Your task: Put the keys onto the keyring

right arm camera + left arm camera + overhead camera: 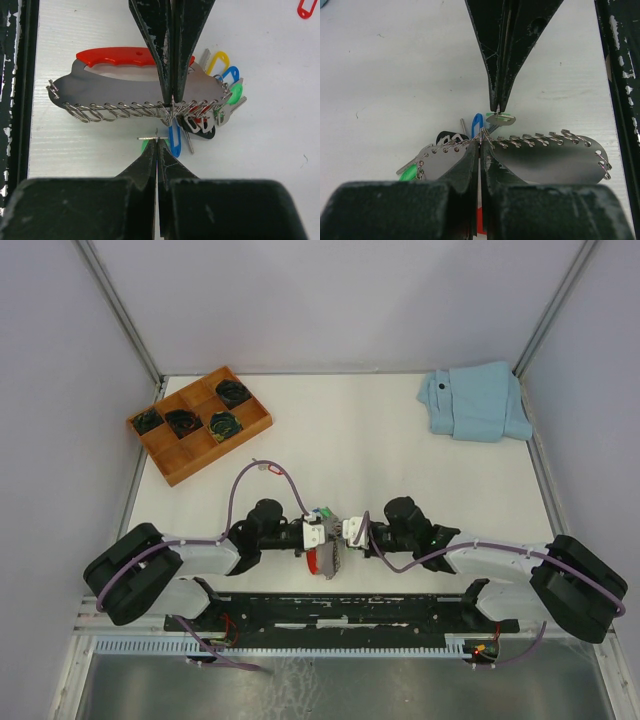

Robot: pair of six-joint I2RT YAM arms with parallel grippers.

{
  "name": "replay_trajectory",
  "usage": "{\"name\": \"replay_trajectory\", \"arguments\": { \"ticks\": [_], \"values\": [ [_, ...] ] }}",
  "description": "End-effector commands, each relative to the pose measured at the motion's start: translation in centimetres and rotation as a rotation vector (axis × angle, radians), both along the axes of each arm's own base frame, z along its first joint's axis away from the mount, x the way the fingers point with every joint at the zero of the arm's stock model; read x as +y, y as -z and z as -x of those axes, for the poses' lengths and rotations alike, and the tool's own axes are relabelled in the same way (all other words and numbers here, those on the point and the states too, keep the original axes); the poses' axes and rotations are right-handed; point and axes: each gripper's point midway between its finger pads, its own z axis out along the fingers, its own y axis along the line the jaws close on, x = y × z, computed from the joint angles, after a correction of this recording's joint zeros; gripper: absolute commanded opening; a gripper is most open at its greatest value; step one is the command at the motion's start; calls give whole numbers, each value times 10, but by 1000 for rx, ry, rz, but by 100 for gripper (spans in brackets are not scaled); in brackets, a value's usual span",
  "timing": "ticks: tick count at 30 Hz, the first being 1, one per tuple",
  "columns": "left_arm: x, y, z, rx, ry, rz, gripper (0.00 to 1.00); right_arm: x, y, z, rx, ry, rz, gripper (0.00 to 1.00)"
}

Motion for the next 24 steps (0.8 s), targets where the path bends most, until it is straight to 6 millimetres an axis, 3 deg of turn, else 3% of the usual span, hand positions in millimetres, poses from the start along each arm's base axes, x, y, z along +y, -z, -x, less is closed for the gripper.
{"name": "replay_trajectory", "arguments": {
  "ticks": [1, 24],
  "values": [
    [-11, -20, -1, -28, 38, 65, 3, 11, -20, -7, -110, -30, -54, 1],
    [-13, -18, 1, -7, 57, 59, 3, 13, -20, -9, -189, -21, -41, 1]
  ]
}}
